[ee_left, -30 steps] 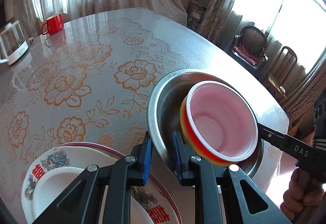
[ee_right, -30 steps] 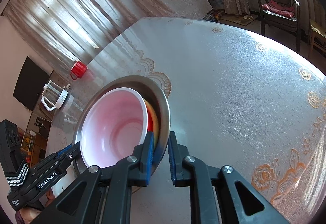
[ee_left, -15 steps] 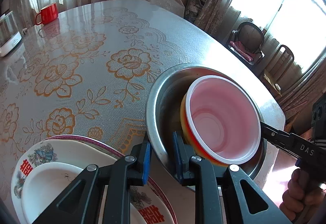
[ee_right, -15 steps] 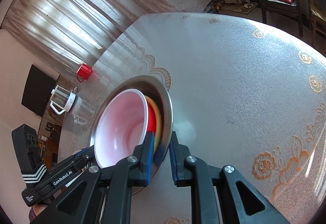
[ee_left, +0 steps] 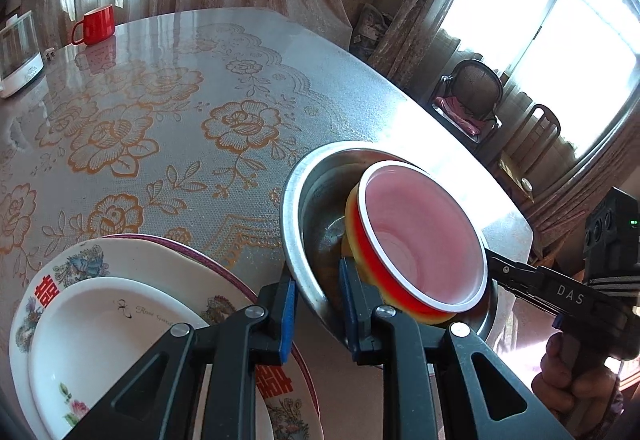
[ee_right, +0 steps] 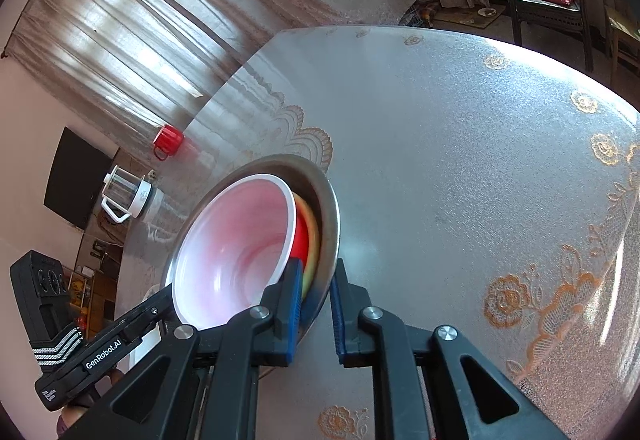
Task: Organize plates and bowls
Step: 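Lift the nested steel bowl and carry it over the plate stack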
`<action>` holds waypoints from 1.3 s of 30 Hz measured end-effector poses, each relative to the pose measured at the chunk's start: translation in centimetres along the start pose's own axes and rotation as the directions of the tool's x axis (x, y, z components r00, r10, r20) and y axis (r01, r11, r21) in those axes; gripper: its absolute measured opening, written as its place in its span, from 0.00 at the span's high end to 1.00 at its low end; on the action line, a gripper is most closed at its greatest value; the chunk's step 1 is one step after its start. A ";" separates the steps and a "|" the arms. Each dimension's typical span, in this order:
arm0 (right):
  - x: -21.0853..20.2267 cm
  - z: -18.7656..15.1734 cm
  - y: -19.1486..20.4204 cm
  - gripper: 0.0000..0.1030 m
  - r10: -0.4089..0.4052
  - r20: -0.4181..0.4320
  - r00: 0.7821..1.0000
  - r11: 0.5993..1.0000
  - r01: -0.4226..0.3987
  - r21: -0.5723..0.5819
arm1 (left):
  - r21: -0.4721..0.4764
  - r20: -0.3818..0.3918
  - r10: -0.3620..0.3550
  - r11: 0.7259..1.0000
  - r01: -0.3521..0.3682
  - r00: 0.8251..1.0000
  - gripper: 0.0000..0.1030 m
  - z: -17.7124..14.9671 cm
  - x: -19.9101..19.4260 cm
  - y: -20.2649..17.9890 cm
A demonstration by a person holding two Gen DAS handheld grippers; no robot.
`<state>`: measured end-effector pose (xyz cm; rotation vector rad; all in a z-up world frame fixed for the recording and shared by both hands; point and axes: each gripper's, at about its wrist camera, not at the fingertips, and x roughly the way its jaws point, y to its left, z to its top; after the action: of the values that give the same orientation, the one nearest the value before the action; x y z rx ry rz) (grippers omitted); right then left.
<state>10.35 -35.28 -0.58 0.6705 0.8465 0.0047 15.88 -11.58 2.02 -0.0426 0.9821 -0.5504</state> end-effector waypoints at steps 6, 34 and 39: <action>-0.9 -0.4 0.5 0.88 -0.005 0.019 1.000 0.999 0.006 -0.041 | -0.008 0.035 -0.043 0.999 0.043 0.998 0.80 -1.0 -1.6 0.0; -1.6 -4.3 12.0 0.88 0.233 -0.078 0.969 0.929 -0.245 -0.276 | -0.189 0.236 0.041 0.982 0.004 0.971 0.80 -7.2 -13.8 9.4; 0.7 -6.4 14.2 0.88 0.236 -0.164 0.958 0.908 -0.277 -0.315 | -0.249 0.224 0.088 0.968 -0.030 0.971 0.80 -9.5 -14.5 12.2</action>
<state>9.93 -20.33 3.70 0.4578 0.8441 0.4252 7.23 7.60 4.54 -0.2913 0.8127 -0.3575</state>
